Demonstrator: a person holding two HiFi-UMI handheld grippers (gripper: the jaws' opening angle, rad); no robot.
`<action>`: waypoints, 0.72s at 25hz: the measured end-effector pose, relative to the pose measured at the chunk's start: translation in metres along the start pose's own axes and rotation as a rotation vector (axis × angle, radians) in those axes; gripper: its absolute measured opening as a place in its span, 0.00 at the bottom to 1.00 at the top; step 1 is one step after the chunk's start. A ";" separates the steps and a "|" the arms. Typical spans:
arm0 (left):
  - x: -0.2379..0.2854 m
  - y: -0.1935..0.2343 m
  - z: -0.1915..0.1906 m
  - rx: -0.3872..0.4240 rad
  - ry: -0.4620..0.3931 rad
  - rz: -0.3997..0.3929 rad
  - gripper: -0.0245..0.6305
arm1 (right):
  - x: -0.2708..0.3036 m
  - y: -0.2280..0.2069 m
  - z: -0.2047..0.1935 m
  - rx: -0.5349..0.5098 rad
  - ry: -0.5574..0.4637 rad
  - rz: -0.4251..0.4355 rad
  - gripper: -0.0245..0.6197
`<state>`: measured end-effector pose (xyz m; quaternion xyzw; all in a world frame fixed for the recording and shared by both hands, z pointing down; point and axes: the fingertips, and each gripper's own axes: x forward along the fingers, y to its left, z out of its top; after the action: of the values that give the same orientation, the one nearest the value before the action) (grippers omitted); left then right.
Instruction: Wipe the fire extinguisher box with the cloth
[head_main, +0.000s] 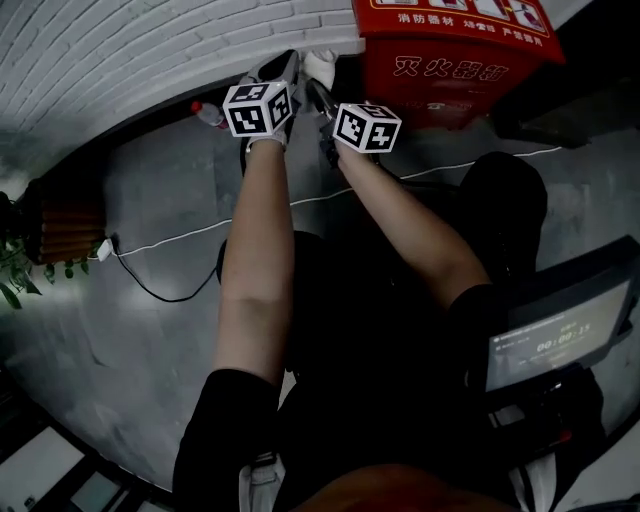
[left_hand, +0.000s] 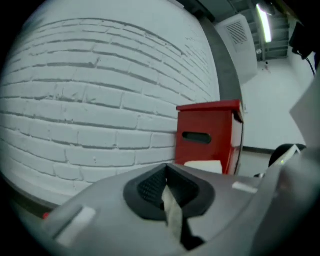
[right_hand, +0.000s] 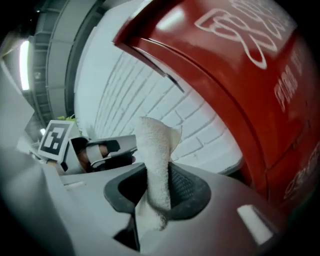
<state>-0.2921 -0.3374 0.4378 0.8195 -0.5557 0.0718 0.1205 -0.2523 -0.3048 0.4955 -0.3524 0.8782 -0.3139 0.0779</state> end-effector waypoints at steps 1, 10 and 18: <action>-0.007 -0.003 0.013 0.004 -0.017 -0.005 0.04 | -0.007 0.011 0.008 -0.038 0.002 0.021 0.19; -0.054 -0.051 0.125 0.088 -0.191 -0.032 0.04 | -0.065 0.092 0.098 -0.257 -0.049 0.186 0.19; -0.081 -0.078 0.190 0.100 -0.297 -0.045 0.04 | -0.086 0.146 0.177 -0.368 -0.105 0.268 0.19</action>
<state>-0.2533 -0.2906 0.2260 0.8383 -0.5447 -0.0252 -0.0021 -0.2084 -0.2543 0.2601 -0.2567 0.9543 -0.1165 0.0988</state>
